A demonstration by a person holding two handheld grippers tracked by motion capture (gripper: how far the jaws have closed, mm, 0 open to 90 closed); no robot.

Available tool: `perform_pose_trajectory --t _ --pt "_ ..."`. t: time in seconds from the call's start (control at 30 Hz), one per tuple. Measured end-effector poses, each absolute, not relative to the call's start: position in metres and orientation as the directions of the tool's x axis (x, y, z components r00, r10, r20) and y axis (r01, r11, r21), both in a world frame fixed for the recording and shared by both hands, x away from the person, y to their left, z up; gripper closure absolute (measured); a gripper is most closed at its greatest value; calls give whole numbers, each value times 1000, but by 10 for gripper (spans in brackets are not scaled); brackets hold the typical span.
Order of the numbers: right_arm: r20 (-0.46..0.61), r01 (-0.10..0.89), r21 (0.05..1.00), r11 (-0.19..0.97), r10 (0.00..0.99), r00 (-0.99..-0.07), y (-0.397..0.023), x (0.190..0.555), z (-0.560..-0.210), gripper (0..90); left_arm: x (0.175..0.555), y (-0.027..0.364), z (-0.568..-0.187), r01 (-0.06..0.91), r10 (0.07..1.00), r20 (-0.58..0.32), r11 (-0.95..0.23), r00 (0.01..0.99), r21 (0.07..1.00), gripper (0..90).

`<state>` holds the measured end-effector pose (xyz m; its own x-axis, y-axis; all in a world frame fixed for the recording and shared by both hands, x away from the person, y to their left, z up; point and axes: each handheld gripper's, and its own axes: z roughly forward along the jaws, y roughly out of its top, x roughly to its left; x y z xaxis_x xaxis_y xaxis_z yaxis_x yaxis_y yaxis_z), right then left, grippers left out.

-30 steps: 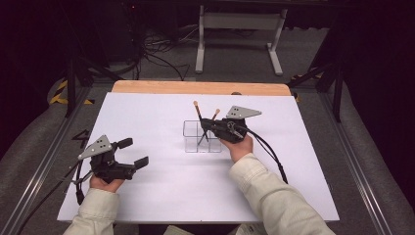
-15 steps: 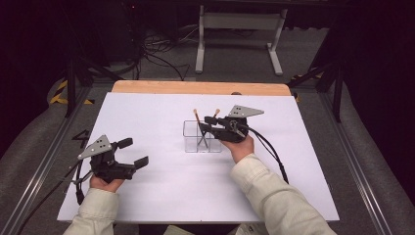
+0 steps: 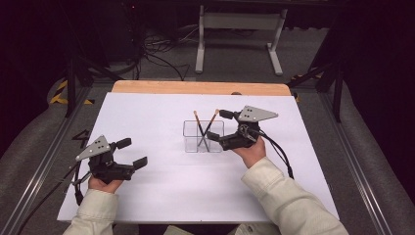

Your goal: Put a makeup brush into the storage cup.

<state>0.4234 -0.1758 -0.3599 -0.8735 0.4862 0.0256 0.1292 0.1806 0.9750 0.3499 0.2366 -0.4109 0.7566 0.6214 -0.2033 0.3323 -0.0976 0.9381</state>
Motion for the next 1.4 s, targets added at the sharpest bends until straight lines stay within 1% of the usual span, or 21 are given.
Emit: perform_pose_trajectory --t 0.3,0.6,1.0,1.4 --pt "3 107 980 168 522 -853 -210 408 -352 29 351 234 -409 327 613 -200 -100 764 940 11" --pt "-22 103 976 191 557 -830 -238 398 -345 25 351 232 -408 316 608 -194 -99 770 944 11" --pt "-24 108 976 191 581 -813 -270 389 -348 6 351 232 -407 314 601 -198 -94 775 945 11" --pt "-1 143 970 198 588 -809 -293 386 -359 5 347 236 -408 315 595 -198 -98 779 944 9"
